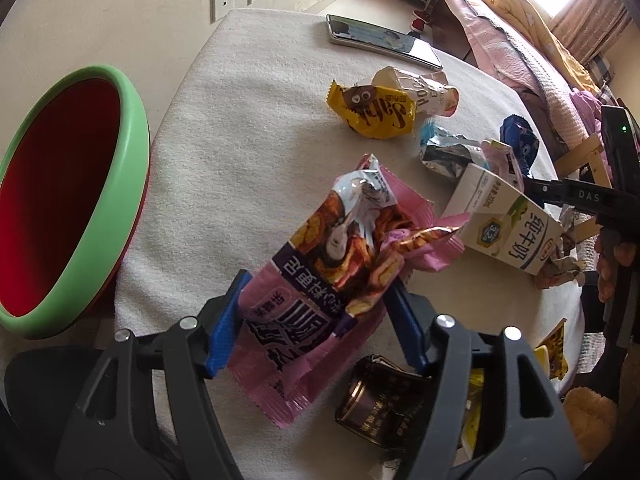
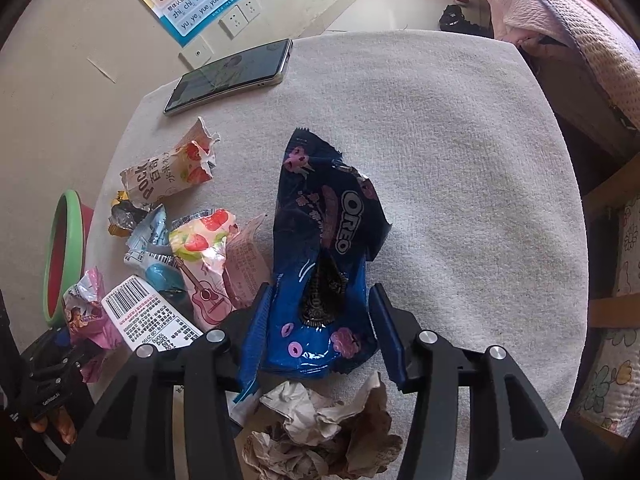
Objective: Collect trash
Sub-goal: 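Lift both held wrappers and carry them over the green-rimmed bin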
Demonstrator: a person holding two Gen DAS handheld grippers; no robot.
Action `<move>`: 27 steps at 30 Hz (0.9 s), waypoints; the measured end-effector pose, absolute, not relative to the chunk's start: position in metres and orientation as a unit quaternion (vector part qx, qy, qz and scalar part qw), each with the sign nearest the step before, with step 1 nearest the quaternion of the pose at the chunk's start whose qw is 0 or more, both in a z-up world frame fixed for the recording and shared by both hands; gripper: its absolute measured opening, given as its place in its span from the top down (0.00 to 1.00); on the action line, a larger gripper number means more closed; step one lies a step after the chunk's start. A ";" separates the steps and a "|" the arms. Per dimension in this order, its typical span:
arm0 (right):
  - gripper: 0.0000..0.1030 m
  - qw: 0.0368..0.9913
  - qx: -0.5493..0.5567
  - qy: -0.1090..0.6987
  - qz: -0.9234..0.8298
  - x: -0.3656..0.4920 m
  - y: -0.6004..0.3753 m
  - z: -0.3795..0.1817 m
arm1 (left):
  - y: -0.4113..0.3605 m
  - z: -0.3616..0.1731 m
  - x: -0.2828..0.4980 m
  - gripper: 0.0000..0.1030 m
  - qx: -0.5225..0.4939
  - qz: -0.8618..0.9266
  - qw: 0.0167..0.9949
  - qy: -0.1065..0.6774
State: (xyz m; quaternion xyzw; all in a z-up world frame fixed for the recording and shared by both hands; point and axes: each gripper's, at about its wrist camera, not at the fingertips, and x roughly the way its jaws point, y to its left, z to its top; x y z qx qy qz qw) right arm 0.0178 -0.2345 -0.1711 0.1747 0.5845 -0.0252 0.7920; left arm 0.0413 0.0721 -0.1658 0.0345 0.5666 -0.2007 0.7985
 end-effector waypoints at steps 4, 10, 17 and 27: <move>0.54 0.795 0.162 0.584 -0.024 0.019 -0.230 -0.171 | 0.069 -0.166 0.040 0.35 0.037 -0.206 0.797 0.567; 0.61 0.804 0.158 0.573 -0.018 0.019 -0.228 -0.166 | 0.069 -0.167 0.039 0.36 0.038 -0.207 0.797 0.566; 0.62 0.832 0.167 0.528 -0.023 0.018 -0.233 -0.145 | 0.071 -0.165 0.040 0.44 0.030 -0.198 0.804 0.560; 0.62 0.864 0.188 0.466 -0.027 0.017 -0.237 -0.116 | 0.076 -0.153 0.041 0.48 0.028 -0.171 0.831 0.529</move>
